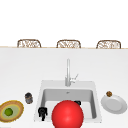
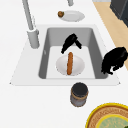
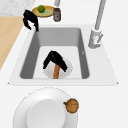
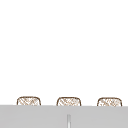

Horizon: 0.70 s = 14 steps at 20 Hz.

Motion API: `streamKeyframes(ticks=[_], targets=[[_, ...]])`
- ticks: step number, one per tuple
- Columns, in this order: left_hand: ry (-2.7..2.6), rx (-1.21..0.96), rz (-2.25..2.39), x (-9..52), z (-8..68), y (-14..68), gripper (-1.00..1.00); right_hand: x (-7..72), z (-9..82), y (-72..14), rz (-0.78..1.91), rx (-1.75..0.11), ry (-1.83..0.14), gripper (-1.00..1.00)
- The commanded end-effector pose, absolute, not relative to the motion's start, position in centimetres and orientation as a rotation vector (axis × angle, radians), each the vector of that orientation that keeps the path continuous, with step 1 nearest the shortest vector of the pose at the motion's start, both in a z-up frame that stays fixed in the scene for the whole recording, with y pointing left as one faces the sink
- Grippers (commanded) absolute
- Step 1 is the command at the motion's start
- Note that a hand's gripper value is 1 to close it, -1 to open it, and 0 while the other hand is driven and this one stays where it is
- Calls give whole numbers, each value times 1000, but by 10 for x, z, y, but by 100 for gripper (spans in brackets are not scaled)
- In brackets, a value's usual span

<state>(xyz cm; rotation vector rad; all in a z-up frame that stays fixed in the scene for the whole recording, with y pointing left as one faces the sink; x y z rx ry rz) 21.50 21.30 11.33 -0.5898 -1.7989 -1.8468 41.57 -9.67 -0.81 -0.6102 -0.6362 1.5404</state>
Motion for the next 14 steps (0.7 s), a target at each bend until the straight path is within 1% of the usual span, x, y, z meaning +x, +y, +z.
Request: streamKeyframes(ticks=[1,4,14], targets=[[-1799,-590,-1847,215,113,213,0,410,4,-102,1548,-642,-683,-100],[-1799,-590,-1847,215,113,213,0,402,21,-105,1541,-678,-722,-100],[-1799,-590,-1847,215,113,213,0,394,87,-115,1504,-670,-783,-100]])
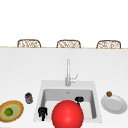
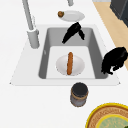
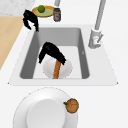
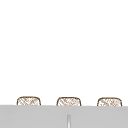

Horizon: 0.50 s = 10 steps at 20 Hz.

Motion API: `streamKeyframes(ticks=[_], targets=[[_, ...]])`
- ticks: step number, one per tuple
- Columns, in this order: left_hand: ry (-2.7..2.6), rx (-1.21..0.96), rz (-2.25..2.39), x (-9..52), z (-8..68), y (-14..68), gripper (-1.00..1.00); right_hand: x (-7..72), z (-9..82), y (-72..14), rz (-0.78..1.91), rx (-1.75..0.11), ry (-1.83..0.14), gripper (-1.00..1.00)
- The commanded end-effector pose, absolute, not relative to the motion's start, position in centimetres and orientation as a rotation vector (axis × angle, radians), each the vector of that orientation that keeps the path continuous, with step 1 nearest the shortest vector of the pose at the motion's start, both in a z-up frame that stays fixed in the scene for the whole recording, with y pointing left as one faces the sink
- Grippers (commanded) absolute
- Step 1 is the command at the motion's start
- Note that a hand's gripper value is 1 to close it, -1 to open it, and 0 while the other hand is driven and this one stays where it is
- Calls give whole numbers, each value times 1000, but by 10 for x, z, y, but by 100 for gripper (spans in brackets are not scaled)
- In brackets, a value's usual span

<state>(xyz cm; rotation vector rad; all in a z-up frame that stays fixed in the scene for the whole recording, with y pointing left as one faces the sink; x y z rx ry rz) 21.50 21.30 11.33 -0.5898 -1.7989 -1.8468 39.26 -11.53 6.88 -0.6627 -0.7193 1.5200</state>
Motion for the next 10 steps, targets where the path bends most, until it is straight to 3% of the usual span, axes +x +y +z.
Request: streamKeyframes(ticks=[1,10], targets=[[-1799,-590,-1847,215,113,213,0,395,93,-115,1502,-672,-789,-100],[-1799,-590,-1847,215,113,213,0,404,150,-116,1486,-697,-838,-100]])
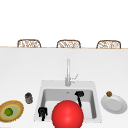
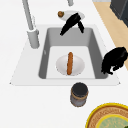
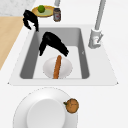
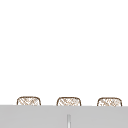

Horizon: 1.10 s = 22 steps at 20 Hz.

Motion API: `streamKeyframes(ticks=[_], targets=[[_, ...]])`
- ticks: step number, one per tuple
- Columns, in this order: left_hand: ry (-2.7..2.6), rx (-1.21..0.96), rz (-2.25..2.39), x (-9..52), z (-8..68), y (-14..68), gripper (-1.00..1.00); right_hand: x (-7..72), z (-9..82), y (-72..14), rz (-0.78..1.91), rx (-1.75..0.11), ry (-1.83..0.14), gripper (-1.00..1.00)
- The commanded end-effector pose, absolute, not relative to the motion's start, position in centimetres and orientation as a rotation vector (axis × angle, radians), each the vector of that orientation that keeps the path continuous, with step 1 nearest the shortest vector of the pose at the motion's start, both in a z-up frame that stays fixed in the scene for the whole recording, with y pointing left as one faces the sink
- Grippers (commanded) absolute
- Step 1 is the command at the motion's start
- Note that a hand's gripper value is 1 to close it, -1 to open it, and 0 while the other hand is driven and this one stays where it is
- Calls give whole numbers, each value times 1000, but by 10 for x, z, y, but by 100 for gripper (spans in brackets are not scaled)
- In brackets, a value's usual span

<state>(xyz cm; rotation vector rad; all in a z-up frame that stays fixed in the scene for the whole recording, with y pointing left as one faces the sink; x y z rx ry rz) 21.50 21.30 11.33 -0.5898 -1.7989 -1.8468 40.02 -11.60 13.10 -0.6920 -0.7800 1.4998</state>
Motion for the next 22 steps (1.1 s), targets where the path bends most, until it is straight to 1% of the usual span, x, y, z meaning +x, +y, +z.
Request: streamKeyframes(ticks=[1,12,22], targets=[[-1799,-590,-1847,215,113,213,0,405,156,-116,1485,-700,-845,-100],[-1799,-590,-1847,215,113,213,0,438,197,-116,1425,-888,-987,-100],[-1799,-590,-1847,215,113,213,0,466,249,-116,1379,-1000,-1095,-100]])
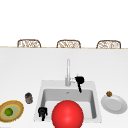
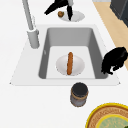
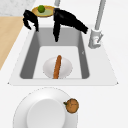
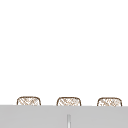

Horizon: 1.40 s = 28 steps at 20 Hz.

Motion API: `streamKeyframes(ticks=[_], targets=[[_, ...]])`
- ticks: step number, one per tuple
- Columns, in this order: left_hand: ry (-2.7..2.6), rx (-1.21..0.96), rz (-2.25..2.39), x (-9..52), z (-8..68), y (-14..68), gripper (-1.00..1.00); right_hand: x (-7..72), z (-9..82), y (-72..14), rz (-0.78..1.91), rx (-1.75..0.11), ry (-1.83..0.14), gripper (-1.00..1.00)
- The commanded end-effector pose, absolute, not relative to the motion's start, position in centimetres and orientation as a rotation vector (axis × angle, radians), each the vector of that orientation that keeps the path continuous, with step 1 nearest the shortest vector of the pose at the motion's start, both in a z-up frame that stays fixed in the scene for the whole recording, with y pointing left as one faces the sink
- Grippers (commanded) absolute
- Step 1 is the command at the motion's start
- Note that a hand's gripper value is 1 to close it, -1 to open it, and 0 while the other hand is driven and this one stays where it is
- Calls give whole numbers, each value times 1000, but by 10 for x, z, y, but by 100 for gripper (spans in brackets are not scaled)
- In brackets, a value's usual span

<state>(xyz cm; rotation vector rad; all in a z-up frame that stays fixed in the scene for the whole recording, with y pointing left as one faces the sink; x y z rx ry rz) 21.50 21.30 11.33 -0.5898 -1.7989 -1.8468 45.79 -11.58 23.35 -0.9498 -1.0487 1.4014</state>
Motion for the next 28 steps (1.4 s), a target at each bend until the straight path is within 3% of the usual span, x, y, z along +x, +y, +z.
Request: streamKeyframes(ticks=[1,13,28], targets=[[-1799,-590,-1847,215,113,213,0,468,255,-116,1375,-1009,-1104,-100],[-1799,-590,-1847,215,113,213,0,541,262,-102,1454,-928,-992,-100],[-1799,-590,-1847,215,113,213,0,609,238,-100,1560,-733,-691,-100]])
